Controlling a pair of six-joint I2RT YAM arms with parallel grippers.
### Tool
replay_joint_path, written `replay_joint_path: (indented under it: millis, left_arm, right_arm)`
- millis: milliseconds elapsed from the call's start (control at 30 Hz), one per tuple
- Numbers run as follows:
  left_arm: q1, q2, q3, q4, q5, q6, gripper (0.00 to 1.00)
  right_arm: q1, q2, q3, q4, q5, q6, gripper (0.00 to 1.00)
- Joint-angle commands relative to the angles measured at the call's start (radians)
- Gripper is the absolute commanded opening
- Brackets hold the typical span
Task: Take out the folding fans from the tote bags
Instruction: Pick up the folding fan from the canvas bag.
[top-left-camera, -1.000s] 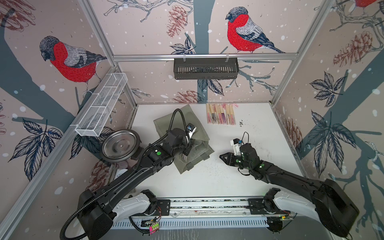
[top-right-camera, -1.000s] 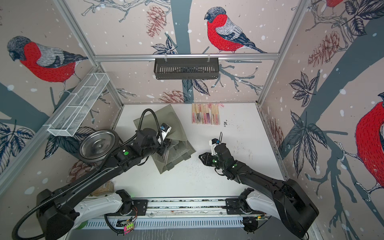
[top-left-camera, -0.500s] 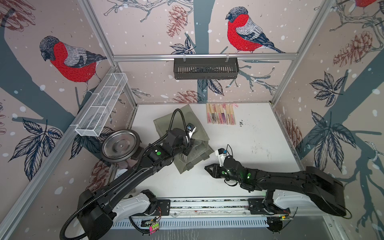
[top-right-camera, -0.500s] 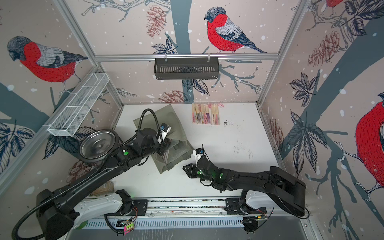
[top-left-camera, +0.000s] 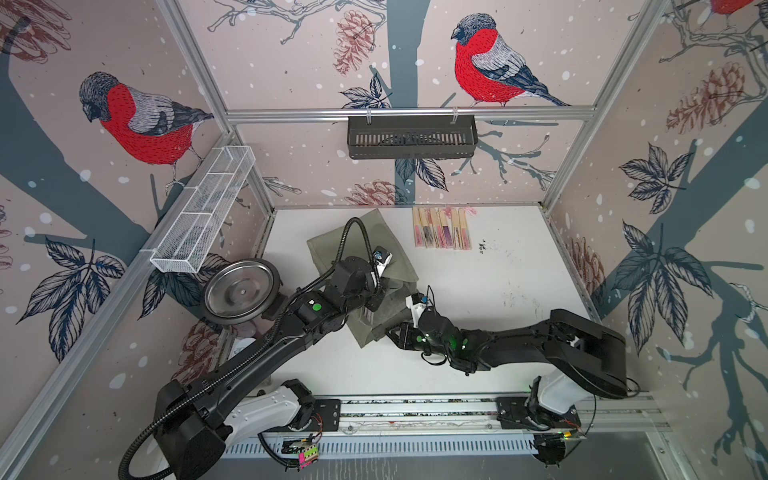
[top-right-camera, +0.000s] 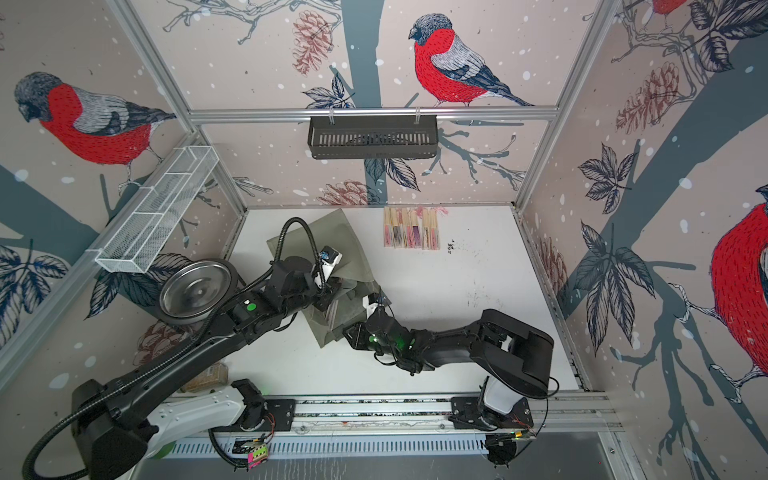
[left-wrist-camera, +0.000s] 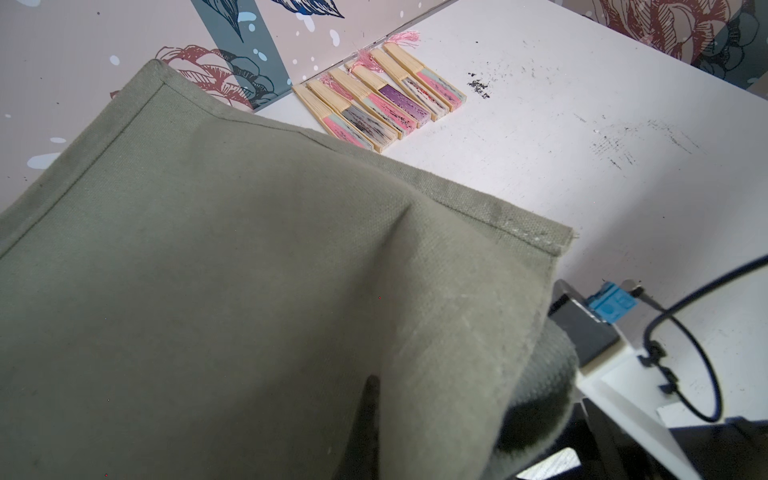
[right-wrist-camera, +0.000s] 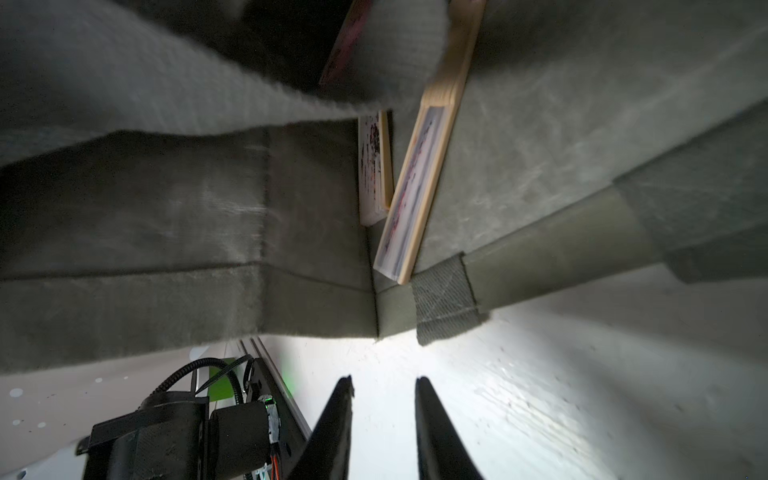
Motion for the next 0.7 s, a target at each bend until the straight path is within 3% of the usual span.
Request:
replay_joint_path:
  millis: [0,300,667]
  left_arm:
    - [0.001,0.000,0.005,0.026,0.020,-0.002,0.00]
    - [-0.004,0.000,0.003,0.027,0.018,-0.002,0.00]
    - [-0.005,0.006,0.003,0.027,0.017,-0.002,0.00]
  right_arm:
    - [-0.027,0.058,0.043,0.079,-0.064,0.019,0.29]
    - [-0.094,0.195,0.100,0.190,-0.109,0.055,0.32]
    - [-0.121,0.356,0.225,0.167,-0.124,0.091,0.36]
